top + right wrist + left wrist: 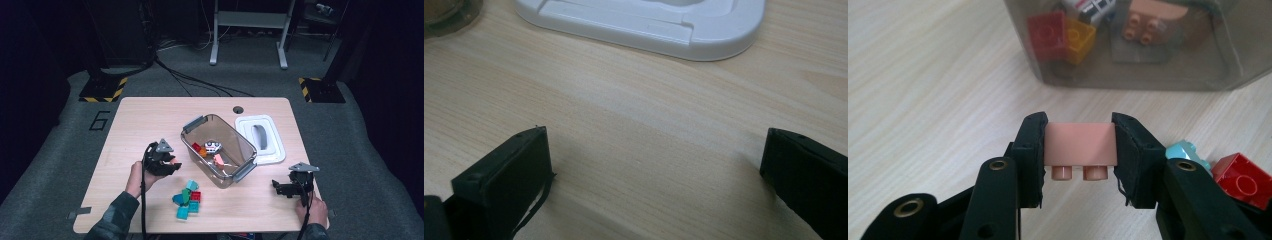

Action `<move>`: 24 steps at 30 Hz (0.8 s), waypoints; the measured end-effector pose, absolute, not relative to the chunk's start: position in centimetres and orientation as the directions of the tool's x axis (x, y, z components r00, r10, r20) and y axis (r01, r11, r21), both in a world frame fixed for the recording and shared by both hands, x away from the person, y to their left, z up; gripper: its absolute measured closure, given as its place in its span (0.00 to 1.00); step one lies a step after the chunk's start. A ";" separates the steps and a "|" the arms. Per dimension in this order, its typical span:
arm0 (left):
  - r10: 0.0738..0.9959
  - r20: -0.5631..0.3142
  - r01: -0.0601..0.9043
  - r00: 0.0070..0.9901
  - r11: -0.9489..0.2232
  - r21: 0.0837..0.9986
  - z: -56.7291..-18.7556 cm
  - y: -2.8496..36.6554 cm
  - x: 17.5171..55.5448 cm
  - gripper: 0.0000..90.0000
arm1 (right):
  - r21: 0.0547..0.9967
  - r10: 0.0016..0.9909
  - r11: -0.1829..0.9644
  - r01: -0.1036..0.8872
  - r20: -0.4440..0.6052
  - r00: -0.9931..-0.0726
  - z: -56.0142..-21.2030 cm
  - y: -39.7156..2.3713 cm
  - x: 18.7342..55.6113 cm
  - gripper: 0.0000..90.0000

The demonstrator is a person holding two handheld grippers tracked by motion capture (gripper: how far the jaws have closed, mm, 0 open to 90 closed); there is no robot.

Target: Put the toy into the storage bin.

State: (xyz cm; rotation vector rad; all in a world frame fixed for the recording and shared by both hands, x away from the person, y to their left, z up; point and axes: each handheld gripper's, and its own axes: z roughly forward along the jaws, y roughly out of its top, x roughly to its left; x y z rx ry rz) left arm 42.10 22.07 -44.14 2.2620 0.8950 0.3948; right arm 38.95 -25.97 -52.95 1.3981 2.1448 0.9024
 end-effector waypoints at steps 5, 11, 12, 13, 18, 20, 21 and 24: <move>0.698 0.058 0.474 0.714 -0.542 0.694 -42.0 22.4 42.4 0.66 | 0.715 0.915 0.283 0.639 -0.001 -0.404 -53.0 -26.0 39.0 0.00; 0.698 0.079 0.452 0.712 -0.542 0.708 -40.0 22.4 42.6 0.66 | 0.715 0.915 0.283 0.639 -0.001 -0.404 -53.0 -26.0 39.0 0.00; 0.698 0.079 0.452 0.712 -0.542 0.708 -40.0 22.4 42.6 0.66 | 0.715 0.915 0.283 0.639 -0.001 -0.404 -53.0 -26.0 39.0 0.00; 0.695 0.084 0.449 0.714 -0.546 0.707 -39.6 22.4 42.7 0.66 | 0.715 0.915 0.283 0.639 -0.001 -0.404 -53.0 -26.0 39.0 0.00; 0.697 0.090 0.431 0.712 -0.534 0.728 -38.4 22.0 42.8 0.66 | 0.715 0.915 0.283 0.640 0.000 -0.404 -53.0 -26.0 39.0 0.00; 0.692 0.101 0.420 0.714 -0.540 0.729 -37.6 21.7 42.9 0.66 | 0.715 0.915 0.283 0.639 -0.001 -0.404 -53.0 -26.0 39.0 0.00; 0.688 0.102 0.415 0.719 -0.542 0.731 -37.4 21.6 43.0 0.66 | 0.715 0.915 0.283 0.639 0.000 -0.404 -53.0 -26.0 39.0 0.00; 0.687 0.109 0.403 0.718 -0.538 0.741 -36.9 21.2 43.0 0.66 | 0.715 0.915 0.282 0.640 0.000 -0.404 -53.0 -26.0 39.0 0.00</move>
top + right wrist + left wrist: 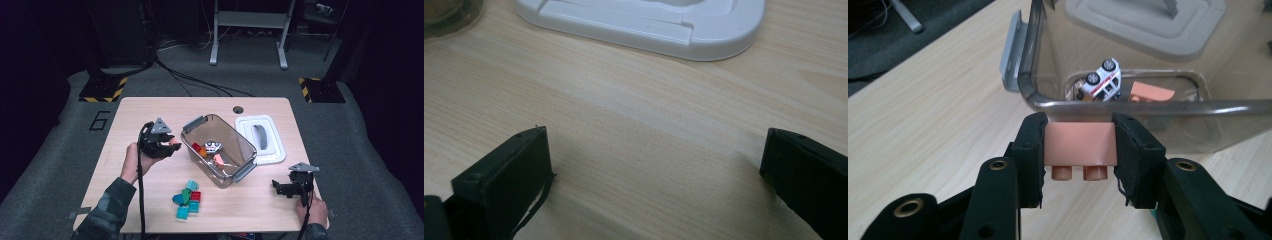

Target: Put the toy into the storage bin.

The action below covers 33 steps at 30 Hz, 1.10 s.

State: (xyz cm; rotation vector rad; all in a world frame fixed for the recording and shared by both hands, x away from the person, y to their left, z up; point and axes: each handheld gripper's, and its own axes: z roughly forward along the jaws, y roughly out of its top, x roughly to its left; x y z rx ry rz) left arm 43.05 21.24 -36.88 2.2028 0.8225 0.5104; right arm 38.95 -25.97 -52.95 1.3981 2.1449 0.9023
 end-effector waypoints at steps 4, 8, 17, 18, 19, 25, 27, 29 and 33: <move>0.677 0.117 0.382 0.727 -0.540 0.750 -36.1 20.4 43.2 0.66 | 0.715 0.915 0.283 0.640 0.000 -0.404 -53.0 -26.0 39.0 0.00; 0.665 0.129 0.363 0.736 -0.548 0.753 -35.5 19.5 43.7 0.66 | 0.715 0.915 0.283 0.639 0.000 -0.404 -53.0 -26.0 39.0 0.00; 0.638 0.119 0.353 0.761 -0.560 0.750 -35.4 17.0 44.7 0.66 | 0.715 0.915 0.283 0.639 -0.001 -0.404 -53.0 -26.0 39.0 0.00; 0.637 0.122 0.350 0.761 -0.562 0.749 -35.5 16.8 44.7 0.66 | 0.715 0.915 0.283 0.639 0.000 -0.404 -53.0 -26.0 39.0 0.00; 0.633 0.107 0.358 0.767 -0.560 0.747 -35.8 16.4 44.9 0.66 | 0.715 0.915 0.283 0.640 0.000 -0.404 -53.0 -26.0 39.0 0.00; 0.623 0.089 0.375 0.778 -0.573 0.729 -37.0 15.3 45.2 0.66 | 0.715 0.914 0.281 0.640 0.003 -0.405 -52.9 -26.0 38.9 0.00; 0.621 0.087 0.378 0.779 -0.576 0.725 -37.2 15.2 45.3 0.66 | 0.715 0.915 0.281 0.640 0.003 -0.404 -52.9 -26.0 38.9 0.00; 0.616 0.077 0.392 0.784 -0.588 0.708 -37.8 15.0 45.4 0.66 | 0.715 0.914 0.281 0.640 0.002 -0.405 -53.0 -26.0 38.9 0.00; 0.612 0.068 0.406 0.788 -0.599 0.690 -38.4 14.9 45.5 0.65 | 0.715 0.914 0.283 0.639 -0.001 -0.405 -53.0 -26.0 39.0 0.00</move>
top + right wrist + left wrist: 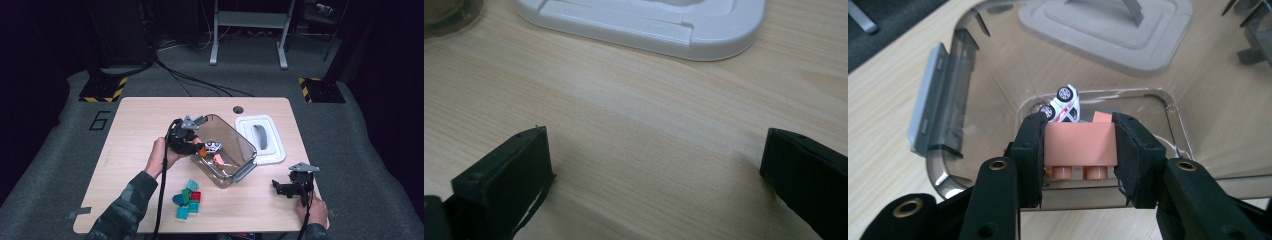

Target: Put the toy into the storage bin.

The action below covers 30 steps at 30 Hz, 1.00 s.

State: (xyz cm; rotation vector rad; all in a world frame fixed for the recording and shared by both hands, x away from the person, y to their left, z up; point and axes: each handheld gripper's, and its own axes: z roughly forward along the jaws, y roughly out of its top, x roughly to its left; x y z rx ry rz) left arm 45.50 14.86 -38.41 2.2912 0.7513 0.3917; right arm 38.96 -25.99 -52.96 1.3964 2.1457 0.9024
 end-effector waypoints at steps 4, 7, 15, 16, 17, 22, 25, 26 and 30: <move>0.609 0.057 0.415 0.791 -0.603 0.682 -38.6 14.9 45.6 0.65 | 0.715 0.915 0.283 0.639 0.000 -0.405 -53.0 -26.0 39.0 0.00; 0.609 0.048 0.421 0.792 -0.602 0.678 -38.5 14.9 45.5 0.65 | 0.715 0.914 0.285 0.638 -0.002 -0.406 -53.0 -26.0 39.0 0.00; 0.610 0.042 0.428 0.791 -0.601 0.675 -38.3 15.0 45.4 0.54 | 0.715 0.914 0.283 0.639 -0.001 -0.405 -53.0 -26.0 39.0 0.00; 0.617 0.049 0.428 0.785 -0.599 0.677 -38.2 15.1 45.3 0.49 | 0.715 0.915 0.283 0.639 0.000 -0.405 -53.0 -26.0 39.0 0.00; 0.617 0.049 0.428 0.785 -0.599 0.677 -38.2 15.1 45.3 0.46 | 0.715 0.915 0.283 0.639 0.000 -0.405 -53.0 -26.0 39.0 0.00; 0.622 0.073 0.413 0.780 -0.599 0.686 -37.5 15.8 44.3 0.34 | 0.716 0.914 0.283 0.639 0.001 -0.405 -53.0 -26.0 39.0 0.00; 0.631 0.082 0.410 0.771 -0.591 0.695 -37.3 16.1 43.8 0.28 | 0.715 0.915 0.283 0.639 0.000 -0.405 -53.0 -26.0 39.0 0.00; 0.638 0.083 0.410 0.765 -0.583 0.701 -37.2 16.5 43.4 0.24 | 0.715 0.915 0.283 0.639 0.000 -0.404 -53.0 -26.0 39.0 0.00; 0.653 0.087 0.413 0.752 -0.571 0.709 -37.2 17.6 42.5 0.17 | 0.715 0.915 0.283 0.639 0.000 -0.404 -53.0 -26.0 39.0 0.00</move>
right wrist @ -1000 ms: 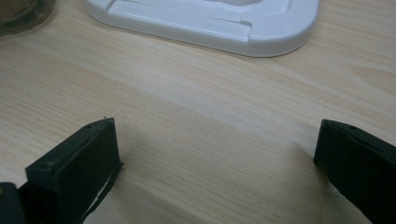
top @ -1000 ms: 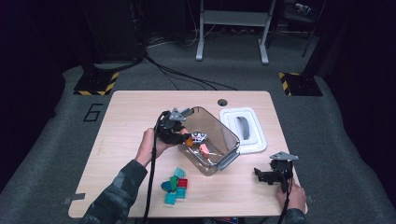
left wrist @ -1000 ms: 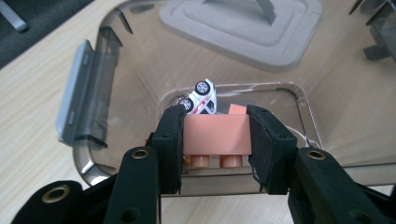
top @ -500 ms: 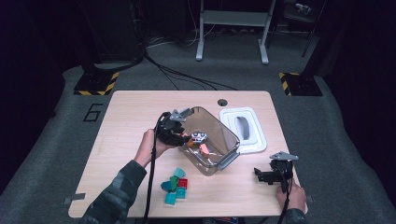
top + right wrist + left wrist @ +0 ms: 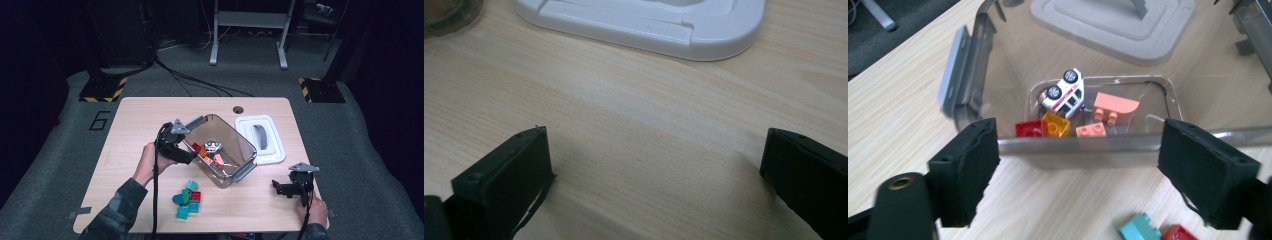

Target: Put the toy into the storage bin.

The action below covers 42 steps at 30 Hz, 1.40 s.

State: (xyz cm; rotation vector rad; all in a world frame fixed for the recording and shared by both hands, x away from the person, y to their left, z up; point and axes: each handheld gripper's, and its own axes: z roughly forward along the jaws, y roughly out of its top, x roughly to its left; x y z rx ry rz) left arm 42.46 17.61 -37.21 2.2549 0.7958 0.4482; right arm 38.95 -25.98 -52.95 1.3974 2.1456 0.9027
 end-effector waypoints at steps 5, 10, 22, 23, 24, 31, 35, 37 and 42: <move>0.662 0.095 0.411 0.744 -0.565 0.715 -37.5 18.9 41.5 0.16 | 0.715 0.915 0.283 0.640 0.000 -0.404 -53.0 -26.0 39.0 0.00; 0.679 0.089 0.427 0.729 -0.552 0.716 -38.6 20.2 40.4 0.14 | 0.715 0.915 0.283 0.639 0.000 -0.405 -53.0 -26.0 39.0 0.00; 0.699 0.027 0.499 0.715 -0.537 0.680 -43.5 22.5 38.2 0.11 | 0.715 0.915 0.283 0.639 0.000 -0.404 -53.0 -26.0 39.0 0.00; 0.699 0.027 0.499 0.715 -0.537 0.680 -43.5 22.5 38.2 0.10 | 0.715 0.915 0.283 0.639 0.000 -0.404 -53.0 -26.0 39.0 0.00; 0.696 0.014 0.507 0.717 -0.536 0.675 -44.3 22.7 37.9 0.07 | 0.715 0.915 0.283 0.639 0.000 -0.405 -53.0 -26.0 39.0 0.00; 0.675 -0.024 0.515 0.737 -0.539 0.666 -46.7 22.8 36.8 0.00 | 0.715 0.915 0.283 0.639 0.000 -0.404 -53.0 -26.0 39.0 0.00; 0.654 -0.043 0.517 0.755 -0.554 0.652 -48.2 22.4 35.9 0.00 | 0.715 0.915 0.283 0.640 0.000 -0.404 -53.0 -26.0 39.0 0.00; 0.645 -0.037 0.509 0.763 -0.565 0.650 -48.7 22.1 35.6 0.00 | 0.715 0.915 0.283 0.639 0.000 -0.404 -53.0 -26.0 39.0 0.00; 0.623 -0.009 0.484 0.782 -0.598 0.639 -49.5 21.5 35.0 0.03 | 0.715 0.915 0.283 0.639 0.000 -0.404 -53.0 -26.0 39.0 0.00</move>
